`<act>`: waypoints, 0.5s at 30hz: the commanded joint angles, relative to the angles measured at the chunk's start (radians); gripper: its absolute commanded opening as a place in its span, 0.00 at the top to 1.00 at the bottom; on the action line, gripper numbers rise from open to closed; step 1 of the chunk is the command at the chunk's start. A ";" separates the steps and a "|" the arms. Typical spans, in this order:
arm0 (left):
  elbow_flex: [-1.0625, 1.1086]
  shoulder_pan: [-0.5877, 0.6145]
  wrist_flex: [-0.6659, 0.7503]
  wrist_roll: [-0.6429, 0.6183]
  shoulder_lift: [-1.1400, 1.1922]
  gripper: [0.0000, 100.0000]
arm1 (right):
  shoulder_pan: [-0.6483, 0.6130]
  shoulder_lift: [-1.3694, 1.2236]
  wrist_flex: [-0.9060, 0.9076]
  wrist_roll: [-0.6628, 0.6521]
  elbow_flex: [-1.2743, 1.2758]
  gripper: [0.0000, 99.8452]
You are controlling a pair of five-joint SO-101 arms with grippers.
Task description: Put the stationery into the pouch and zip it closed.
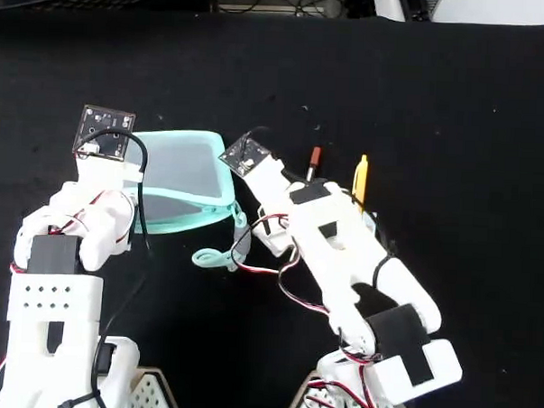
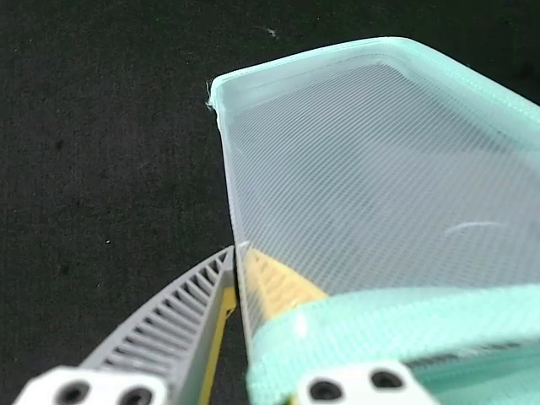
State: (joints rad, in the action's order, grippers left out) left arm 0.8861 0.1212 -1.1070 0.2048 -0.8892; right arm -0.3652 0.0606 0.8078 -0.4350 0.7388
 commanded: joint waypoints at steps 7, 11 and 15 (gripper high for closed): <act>0.015 -0.025 0.000 -0.008 0.008 0.97 | 0.035 0.272 0.109 0.006 -0.030 0.99; 0.015 -0.025 0.000 -0.008 0.008 0.97 | 0.063 0.507 0.221 0.008 -0.033 0.99; 0.015 -0.025 0.002 -0.008 0.008 0.97 | 0.055 0.783 0.310 0.012 -0.042 0.99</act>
State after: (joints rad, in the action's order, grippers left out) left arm 0.8892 0.1181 -1.1070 0.2048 -0.8892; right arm -0.3176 0.6360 1.0702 -0.4350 0.7388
